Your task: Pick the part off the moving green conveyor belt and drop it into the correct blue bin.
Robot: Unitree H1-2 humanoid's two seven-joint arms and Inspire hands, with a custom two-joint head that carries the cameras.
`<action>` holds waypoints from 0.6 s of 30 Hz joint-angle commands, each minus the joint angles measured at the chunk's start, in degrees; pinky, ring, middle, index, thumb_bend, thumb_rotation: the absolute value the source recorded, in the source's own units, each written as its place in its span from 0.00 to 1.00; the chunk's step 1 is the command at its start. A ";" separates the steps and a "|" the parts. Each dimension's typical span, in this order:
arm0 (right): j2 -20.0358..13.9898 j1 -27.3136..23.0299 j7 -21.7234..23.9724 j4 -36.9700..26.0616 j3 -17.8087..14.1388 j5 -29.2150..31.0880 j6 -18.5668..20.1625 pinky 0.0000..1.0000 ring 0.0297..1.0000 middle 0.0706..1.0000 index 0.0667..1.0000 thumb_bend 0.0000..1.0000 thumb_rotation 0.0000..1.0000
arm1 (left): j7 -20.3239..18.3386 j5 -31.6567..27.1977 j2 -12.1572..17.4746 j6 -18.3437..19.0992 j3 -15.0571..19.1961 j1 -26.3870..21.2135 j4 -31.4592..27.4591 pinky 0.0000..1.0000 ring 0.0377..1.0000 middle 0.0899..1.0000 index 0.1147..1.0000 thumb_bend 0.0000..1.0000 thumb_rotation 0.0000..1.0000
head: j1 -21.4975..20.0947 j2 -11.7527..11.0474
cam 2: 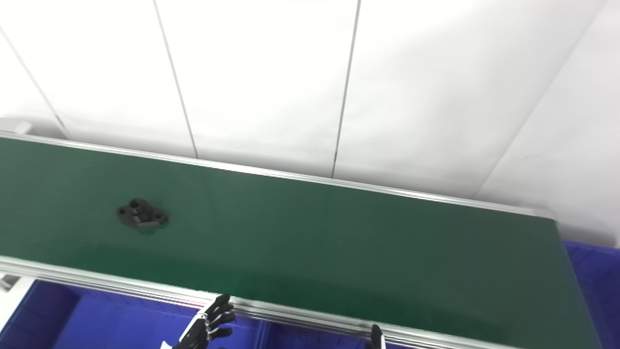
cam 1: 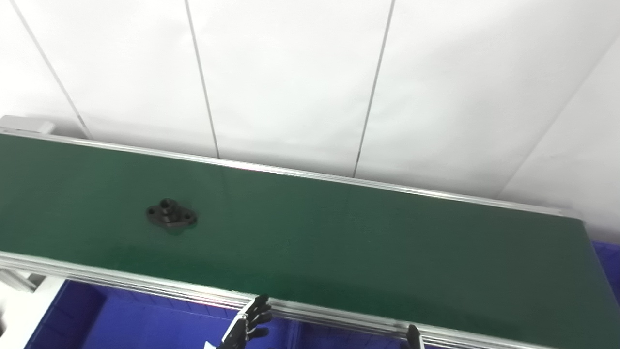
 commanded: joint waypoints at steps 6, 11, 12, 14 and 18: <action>0.15 -0.18 2.21 -1.13 -1.54 1.73 -4.03 1.00 1.00 1.00 1.00 0.61 1.00 | 0.99 2.99 -4.76 -0.11 -3.28 0.83 -1.71 0.68 0.77 0.81 0.81 0.68 0.84 | 2.27 0.70; 0.17 -0.26 2.68 -0.99 -2.71 1.13 -4.37 1.00 1.00 1.00 1.00 0.63 1.00 | 2.41 3.24 -4.81 -2.49 -3.94 -0.30 0.83 0.64 0.75 0.80 0.80 0.66 0.84 | 2.64 0.50; 0.20 -0.39 2.67 -0.61 -2.91 0.89 -4.95 1.00 1.00 1.00 1.00 0.64 1.00 | 2.74 3.14 -4.81 -2.65 -4.18 -0.46 1.12 0.64 0.75 0.80 0.80 0.67 0.84 | 2.64 0.51; 0.38 -0.60 2.42 -0.08 -3.28 0.17 -5.89 1.00 0.99 1.00 1.00 0.65 1.00 | 2.64 3.16 -5.01 -2.39 -4.29 -0.46 1.15 0.64 0.75 0.80 0.80 0.67 0.84 | 2.66 0.62; 0.13 -0.07 3.04 -1.31 -3.52 -0.10 -5.34 1.00 1.00 1.00 1.00 0.69 1.00 | 2.67 3.72 -5.30 -1.83 -4.51 -0.19 0.89 0.63 0.75 0.79 0.80 0.69 0.85 | 2.78 1.33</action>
